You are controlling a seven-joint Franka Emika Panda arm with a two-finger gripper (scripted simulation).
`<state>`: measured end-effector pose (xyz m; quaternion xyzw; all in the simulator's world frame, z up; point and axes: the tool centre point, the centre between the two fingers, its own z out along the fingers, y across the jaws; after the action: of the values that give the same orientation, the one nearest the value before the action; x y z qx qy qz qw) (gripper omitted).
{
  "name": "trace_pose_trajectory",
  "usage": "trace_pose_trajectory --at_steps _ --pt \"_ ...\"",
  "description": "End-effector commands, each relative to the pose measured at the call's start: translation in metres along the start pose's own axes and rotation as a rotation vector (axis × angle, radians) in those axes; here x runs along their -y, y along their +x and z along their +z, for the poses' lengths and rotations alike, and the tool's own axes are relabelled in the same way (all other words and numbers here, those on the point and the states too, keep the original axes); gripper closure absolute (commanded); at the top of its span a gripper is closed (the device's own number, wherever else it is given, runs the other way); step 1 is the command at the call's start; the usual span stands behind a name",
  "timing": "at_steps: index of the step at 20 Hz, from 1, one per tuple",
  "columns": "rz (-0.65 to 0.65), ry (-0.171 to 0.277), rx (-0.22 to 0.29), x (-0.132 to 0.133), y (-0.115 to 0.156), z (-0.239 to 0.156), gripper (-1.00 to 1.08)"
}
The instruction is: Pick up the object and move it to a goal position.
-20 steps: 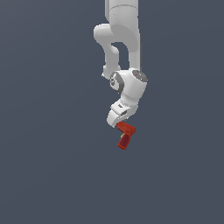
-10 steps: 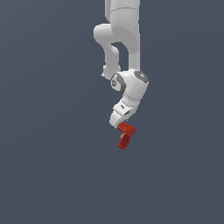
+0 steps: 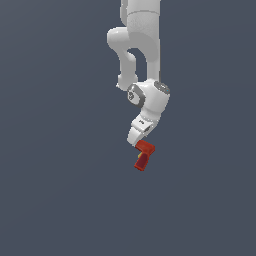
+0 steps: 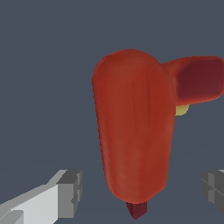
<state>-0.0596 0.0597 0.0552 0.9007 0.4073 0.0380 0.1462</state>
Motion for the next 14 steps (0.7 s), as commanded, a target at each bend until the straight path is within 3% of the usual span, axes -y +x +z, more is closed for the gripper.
trace_pose_trajectory --at_steps 1,12,13,14 --pt "0.000 0.000 0.000 0.000 0.000 0.002 -1.00" --pt "-0.005 0.000 -0.001 0.001 -0.001 0.026 -1.00" --pt "-0.005 0.000 -0.001 0.001 -0.001 0.026 1.08" --pt "-0.005 0.000 -0.001 0.001 -0.001 0.026 1.08"
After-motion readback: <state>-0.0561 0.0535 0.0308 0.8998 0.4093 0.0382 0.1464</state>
